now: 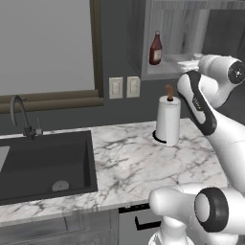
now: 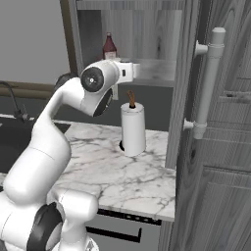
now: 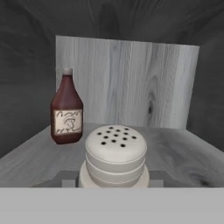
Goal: Collect the turmeric, ketchup, and shaker from the cabinet and place them next to the stove.
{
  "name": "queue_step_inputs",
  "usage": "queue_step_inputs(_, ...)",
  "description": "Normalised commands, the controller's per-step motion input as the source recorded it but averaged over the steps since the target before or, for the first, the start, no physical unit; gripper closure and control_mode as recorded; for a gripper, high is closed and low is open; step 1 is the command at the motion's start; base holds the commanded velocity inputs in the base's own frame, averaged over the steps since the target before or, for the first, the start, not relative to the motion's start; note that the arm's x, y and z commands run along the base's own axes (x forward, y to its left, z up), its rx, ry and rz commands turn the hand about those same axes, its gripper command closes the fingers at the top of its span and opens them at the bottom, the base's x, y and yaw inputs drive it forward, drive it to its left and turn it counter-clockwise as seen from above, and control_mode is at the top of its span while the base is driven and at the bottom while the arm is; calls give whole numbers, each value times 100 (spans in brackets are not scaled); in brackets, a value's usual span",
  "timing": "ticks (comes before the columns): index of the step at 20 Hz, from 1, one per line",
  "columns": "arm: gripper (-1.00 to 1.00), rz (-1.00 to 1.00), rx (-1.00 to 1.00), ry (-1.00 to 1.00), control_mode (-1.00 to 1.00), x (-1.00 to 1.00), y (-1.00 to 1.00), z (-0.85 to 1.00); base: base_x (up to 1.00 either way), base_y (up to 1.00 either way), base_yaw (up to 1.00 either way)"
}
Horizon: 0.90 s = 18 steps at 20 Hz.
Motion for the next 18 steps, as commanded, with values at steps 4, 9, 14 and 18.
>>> queue_step_inputs(4, 100, 0, 0, 4, -100, -74, 13, 31, 0, 0, 0)
queue_step_inputs(9, 100, 0, 0, 7, -100, -73, 16, 24, 0, 0, 0)
queue_step_inputs(14, 100, 0, -1, 7, -100, -79, 17, 10, 0, 0, 0)
queue_step_inputs(18, 100, 0, 0, 1, -100, -91, 6, 0, 0, 0, 0)
